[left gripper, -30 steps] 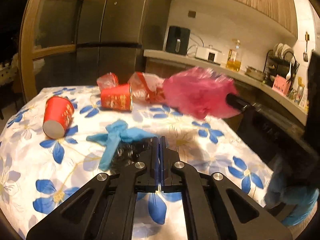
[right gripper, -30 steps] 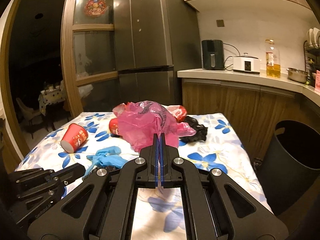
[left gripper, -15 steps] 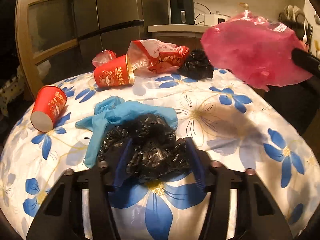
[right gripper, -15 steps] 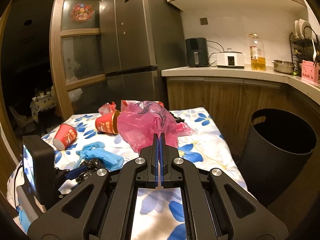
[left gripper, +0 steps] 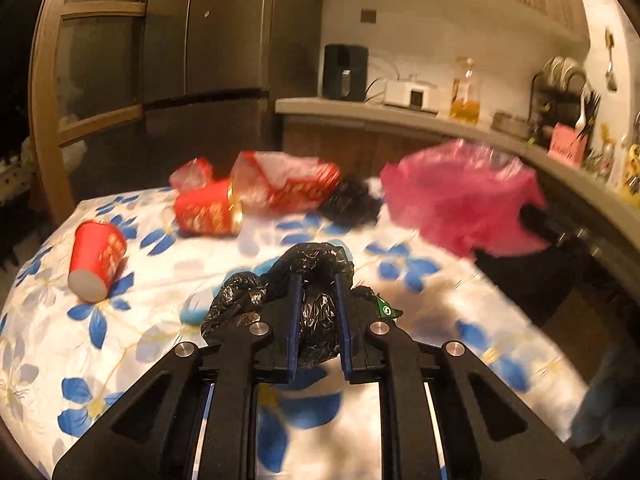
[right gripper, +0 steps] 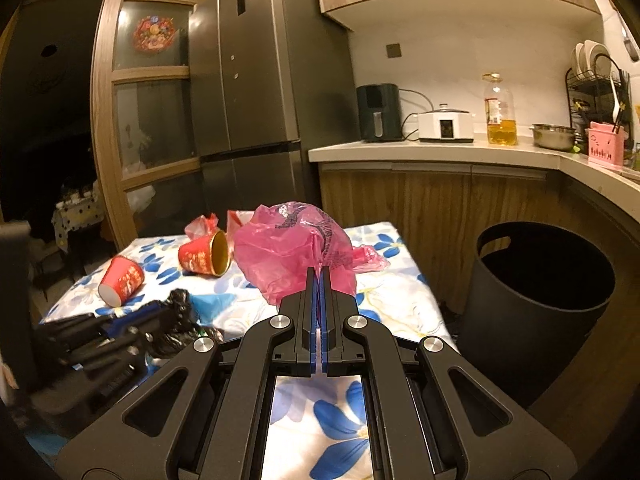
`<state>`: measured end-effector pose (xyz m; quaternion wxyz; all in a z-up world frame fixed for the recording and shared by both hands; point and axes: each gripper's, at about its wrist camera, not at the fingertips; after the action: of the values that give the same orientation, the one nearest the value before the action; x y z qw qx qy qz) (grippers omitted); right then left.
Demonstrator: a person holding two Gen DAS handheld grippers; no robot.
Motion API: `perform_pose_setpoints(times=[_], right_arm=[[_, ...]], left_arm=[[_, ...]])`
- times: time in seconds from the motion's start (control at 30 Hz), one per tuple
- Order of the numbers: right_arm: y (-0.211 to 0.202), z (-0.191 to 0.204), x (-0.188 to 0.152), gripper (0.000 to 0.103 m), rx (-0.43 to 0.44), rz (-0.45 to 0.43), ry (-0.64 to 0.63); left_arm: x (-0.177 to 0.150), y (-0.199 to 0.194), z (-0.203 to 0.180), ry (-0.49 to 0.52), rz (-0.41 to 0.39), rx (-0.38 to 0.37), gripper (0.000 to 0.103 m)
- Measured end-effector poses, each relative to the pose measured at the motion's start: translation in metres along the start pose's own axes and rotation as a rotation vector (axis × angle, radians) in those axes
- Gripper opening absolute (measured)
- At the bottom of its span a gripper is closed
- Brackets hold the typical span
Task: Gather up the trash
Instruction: 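Lift and carry the black and pink bags in both tools over the black bin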
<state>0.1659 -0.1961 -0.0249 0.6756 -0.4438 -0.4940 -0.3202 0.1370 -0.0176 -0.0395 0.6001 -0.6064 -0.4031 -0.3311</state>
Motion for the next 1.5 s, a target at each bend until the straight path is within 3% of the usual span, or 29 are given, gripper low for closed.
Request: perform_pose_setpoints(times=[0.27,0.4,0.47,0.57,0.6,0.63,0.7,0.87,0.93,1.07,1.17,1.3,1.5], right_arm=[[-0.013,-0.018,0.006,0.001,-0.039,-0.031,0.007],[-0.014,-0.025,0.006,0.001,-0.046,-0.033,0.024],[-0.015,-0.028,0.005,0.001,-0.049,-0.034,0.028],[-0.016,-0.031,0.004,0.001,-0.054,-0.034,0.038],[-0.017,-0.033,0.003,0.001,-0.055,-0.035,0.042],[-0.017,-0.033,0.003,0.001,-0.056,-0.035,0.045],[-0.018,-0.035,0.002,0.001,-0.057,-0.034,0.049],[-0.020,-0.038,0.003,0.001,-0.064,-0.037,0.054],[-0.022,-0.040,0.002,0.001,-0.068,-0.037,0.055],[-0.026,-0.042,0.001,0.001,-0.077,-0.036,0.052],[-0.029,-0.045,0.001,0.001,-0.087,-0.036,0.051],[-0.030,-0.048,0.002,0.001,-0.094,-0.038,0.057],[-0.033,-0.049,0.004,0.001,-0.099,-0.054,0.054]], left_arm=[[0.024,0.002,0.007,-0.128,0.010,-0.150,0.017],[0.019,0.007,0.010,-0.127,0.029,-0.144,0.017],[0.013,0.010,0.012,-0.114,0.048,-0.142,0.001],[0.005,0.012,0.014,-0.100,0.066,-0.147,0.000],[0.001,0.010,0.014,-0.098,0.071,-0.160,0.008],[-0.002,0.009,0.012,-0.089,0.070,-0.163,0.032],[-0.012,0.004,0.005,-0.064,0.067,-0.169,0.058],[-0.047,-0.001,-0.025,0.033,0.111,-0.173,0.058],[-0.057,0.004,-0.042,0.095,0.126,-0.156,0.053],[-0.068,0.019,-0.061,0.183,0.150,-0.100,0.052],[-0.075,0.033,-0.060,0.176,0.194,-0.070,0.038],[-0.070,0.024,-0.062,0.196,0.163,-0.079,0.024],[-0.032,-0.007,-0.055,0.125,0.050,-0.152,0.022]])
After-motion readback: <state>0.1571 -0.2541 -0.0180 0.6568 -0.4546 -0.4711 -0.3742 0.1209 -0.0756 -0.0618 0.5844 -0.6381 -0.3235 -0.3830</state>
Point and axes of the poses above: each gripper's, at about its wrist camera, not at the fingertips, and y roughly the way its jaws point, z to its left, x to its top, and after that the axes turned 1 degree about -z, right-handed
